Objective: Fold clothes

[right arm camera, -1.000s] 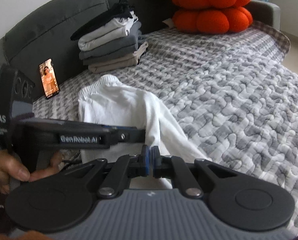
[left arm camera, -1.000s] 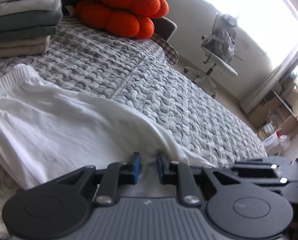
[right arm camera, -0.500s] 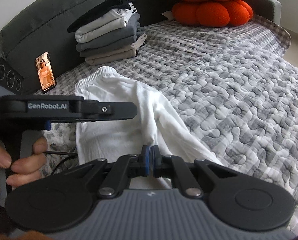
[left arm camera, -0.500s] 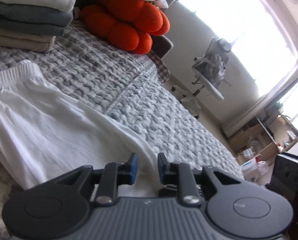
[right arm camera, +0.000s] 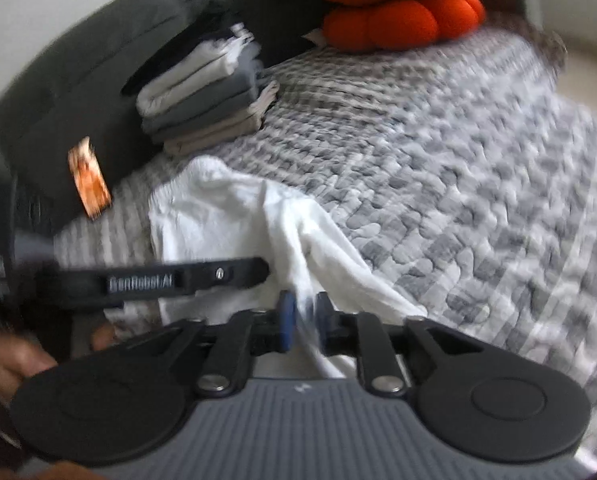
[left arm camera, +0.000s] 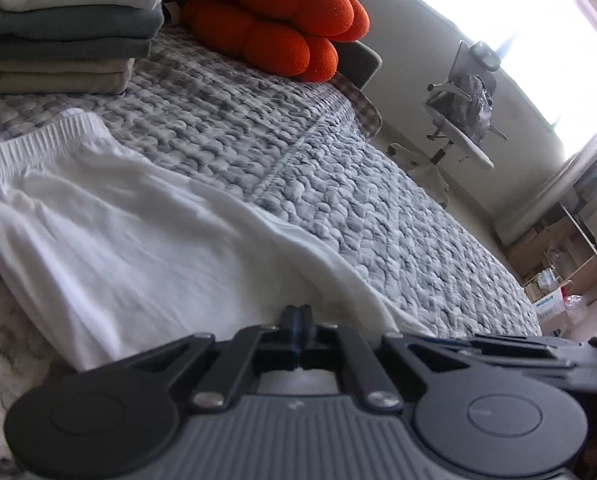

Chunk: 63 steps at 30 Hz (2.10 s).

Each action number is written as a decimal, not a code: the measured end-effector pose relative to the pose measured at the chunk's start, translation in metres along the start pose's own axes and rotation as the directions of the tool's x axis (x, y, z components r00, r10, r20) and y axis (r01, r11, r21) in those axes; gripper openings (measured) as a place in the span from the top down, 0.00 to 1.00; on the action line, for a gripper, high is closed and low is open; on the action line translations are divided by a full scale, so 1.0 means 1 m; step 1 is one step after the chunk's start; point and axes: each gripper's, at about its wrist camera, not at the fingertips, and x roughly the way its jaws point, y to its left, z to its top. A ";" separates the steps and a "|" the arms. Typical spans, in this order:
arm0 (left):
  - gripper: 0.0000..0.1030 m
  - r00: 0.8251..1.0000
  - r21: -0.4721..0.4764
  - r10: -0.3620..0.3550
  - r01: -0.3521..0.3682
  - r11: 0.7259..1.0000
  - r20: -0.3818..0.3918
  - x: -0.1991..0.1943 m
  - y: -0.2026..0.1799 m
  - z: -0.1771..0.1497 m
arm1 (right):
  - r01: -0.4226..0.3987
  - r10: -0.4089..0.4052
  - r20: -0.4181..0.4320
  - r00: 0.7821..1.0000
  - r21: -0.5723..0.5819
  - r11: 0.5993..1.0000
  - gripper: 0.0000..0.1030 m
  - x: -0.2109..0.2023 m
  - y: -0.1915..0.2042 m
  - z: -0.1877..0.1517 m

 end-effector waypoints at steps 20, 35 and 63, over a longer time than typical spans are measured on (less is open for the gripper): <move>0.99 1.000 -0.024 0.003 -0.003 1.000 -0.014 0.004 0.006 0.000 | -0.313 0.354 0.029 0.935 0.540 0.781 0.49 0.050 -0.049 0.033; 0.99 1.000 -0.015 0.001 -0.001 1.000 -0.015 0.003 0.005 0.000 | -0.319 0.245 0.206 0.947 0.565 0.761 0.49 0.046 -0.067 0.044; 0.99 0.989 -0.068 0.113 -0.107 0.992 0.092 -0.018 0.054 0.056 | 0.102 -0.103 0.187 0.977 0.018 0.995 0.97 0.054 -0.023 0.046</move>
